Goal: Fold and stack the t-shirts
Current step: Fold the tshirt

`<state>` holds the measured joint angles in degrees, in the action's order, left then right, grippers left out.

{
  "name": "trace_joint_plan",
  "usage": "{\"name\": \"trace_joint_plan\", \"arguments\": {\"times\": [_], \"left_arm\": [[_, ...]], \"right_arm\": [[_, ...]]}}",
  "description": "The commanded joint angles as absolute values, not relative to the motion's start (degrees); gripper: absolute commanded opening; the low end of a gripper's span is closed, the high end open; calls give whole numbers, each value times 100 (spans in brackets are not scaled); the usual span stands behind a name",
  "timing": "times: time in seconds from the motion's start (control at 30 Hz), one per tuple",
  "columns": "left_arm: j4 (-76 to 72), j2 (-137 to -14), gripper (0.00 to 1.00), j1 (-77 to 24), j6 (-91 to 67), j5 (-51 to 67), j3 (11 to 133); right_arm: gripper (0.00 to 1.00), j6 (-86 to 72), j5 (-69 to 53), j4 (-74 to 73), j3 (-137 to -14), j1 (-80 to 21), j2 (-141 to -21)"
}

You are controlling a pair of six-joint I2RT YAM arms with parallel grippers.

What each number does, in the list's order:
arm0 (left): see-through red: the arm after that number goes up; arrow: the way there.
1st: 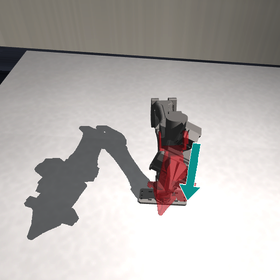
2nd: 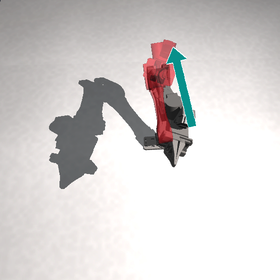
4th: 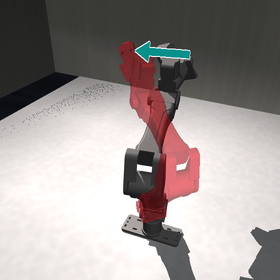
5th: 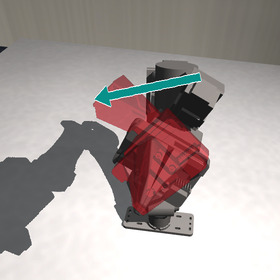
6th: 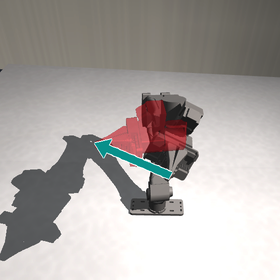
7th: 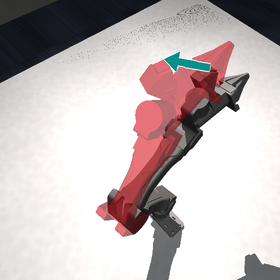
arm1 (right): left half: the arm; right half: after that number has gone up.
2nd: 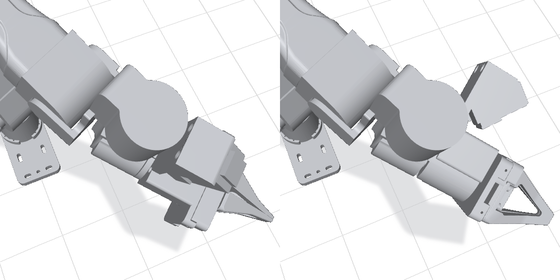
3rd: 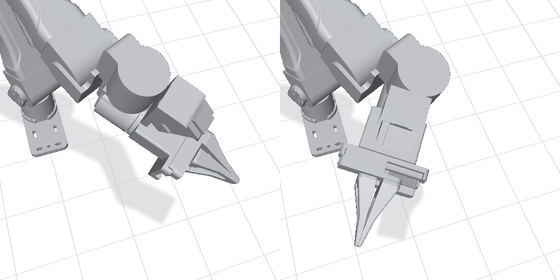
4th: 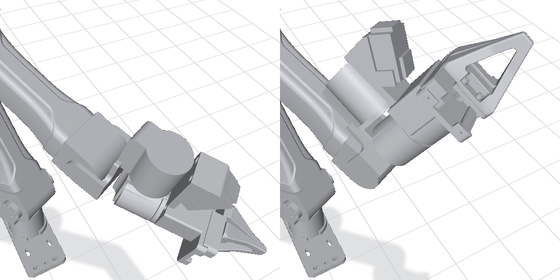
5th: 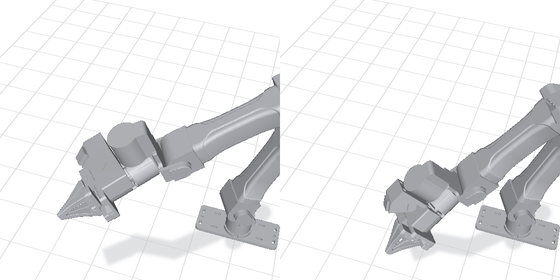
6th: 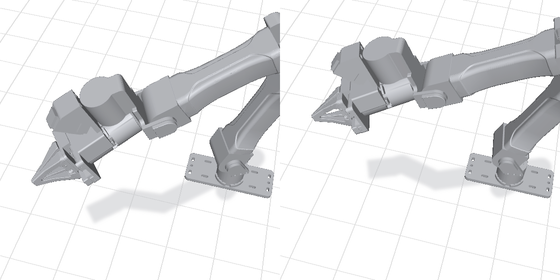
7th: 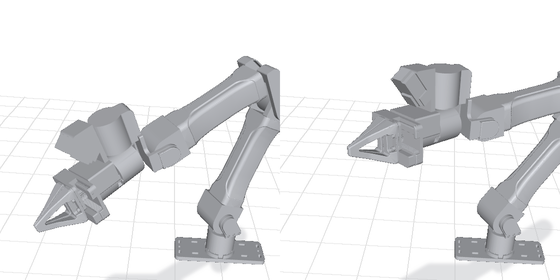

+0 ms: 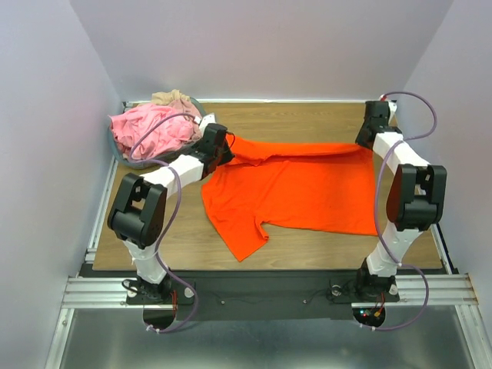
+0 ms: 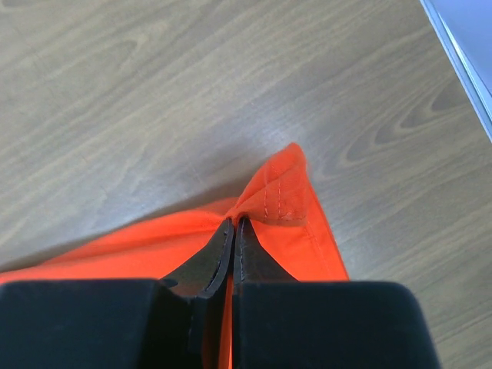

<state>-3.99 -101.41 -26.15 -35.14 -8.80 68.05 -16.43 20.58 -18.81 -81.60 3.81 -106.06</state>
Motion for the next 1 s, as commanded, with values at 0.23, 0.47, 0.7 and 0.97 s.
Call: {"name": "trace_joint_plan", "arguments": {"times": [0.23,0.47,0.7,0.97], "left_arm": [[200,-9246,39,-3067,-4298,-1169,5871],[747,-8755,82,-3217,-4298,-1459,5932],[615,-9480,98,-3147,-3561,-1486,7205],[773,-11537,98,-2708,-3085,-782,9104]], "right_arm": [[9,-1810,2075,-1767,-7349,457,-10099],[70,-1898,1996,-1898,-7286,457,-9704],[100,-1661,915,-1907,-7891,457,-9983],[100,-1687,580,-1916,-8420,448,-10968]]}}
